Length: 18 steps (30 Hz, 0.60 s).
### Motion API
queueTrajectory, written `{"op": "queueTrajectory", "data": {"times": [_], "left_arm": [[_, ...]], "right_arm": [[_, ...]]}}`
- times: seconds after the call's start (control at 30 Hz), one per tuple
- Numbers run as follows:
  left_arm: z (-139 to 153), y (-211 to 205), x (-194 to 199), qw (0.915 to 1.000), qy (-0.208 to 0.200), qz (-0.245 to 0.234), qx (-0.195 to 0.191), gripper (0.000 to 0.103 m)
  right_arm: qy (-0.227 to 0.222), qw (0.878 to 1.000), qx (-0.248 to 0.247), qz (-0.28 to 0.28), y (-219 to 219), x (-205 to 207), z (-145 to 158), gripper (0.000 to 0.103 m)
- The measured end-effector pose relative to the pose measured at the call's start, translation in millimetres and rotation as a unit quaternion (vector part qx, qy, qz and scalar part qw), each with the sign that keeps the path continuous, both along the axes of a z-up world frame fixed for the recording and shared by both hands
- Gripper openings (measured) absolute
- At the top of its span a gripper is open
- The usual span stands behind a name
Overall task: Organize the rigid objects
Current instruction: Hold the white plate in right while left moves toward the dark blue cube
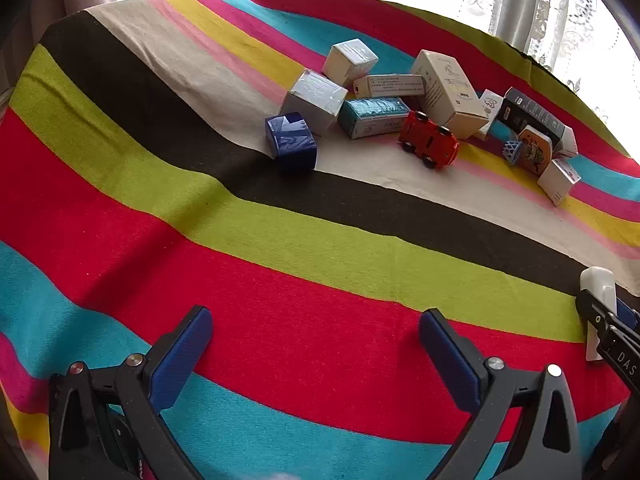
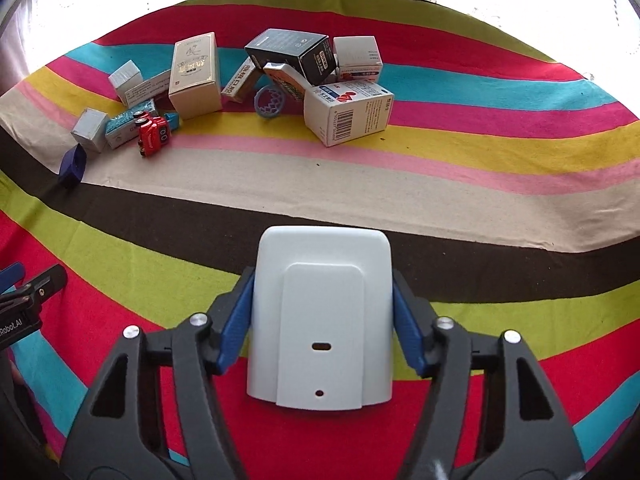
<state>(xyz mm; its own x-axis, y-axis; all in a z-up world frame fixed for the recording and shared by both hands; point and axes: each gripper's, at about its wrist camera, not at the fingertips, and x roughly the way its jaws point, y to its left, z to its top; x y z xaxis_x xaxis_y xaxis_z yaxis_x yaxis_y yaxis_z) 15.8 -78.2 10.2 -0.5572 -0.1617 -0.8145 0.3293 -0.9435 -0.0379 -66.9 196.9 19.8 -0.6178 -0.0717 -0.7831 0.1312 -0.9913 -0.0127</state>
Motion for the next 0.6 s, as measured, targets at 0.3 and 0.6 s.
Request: {"op": "queueTrajectory", "data": {"times": [0.3, 0.6], "left_arm": [[6, -11, 14, 0.997, 0.047, 0.004, 0.061, 0.103], [10, -14, 19, 0.992, 0.077, -0.008, 0.1, 0.103]], "right_arm": [[-0.001, 1.0, -0.002, 0.0, 2, -1, 4, 0.067], [0.0, 1.0, 0.0, 0.001, 2, 0, 4, 0.067]]}}
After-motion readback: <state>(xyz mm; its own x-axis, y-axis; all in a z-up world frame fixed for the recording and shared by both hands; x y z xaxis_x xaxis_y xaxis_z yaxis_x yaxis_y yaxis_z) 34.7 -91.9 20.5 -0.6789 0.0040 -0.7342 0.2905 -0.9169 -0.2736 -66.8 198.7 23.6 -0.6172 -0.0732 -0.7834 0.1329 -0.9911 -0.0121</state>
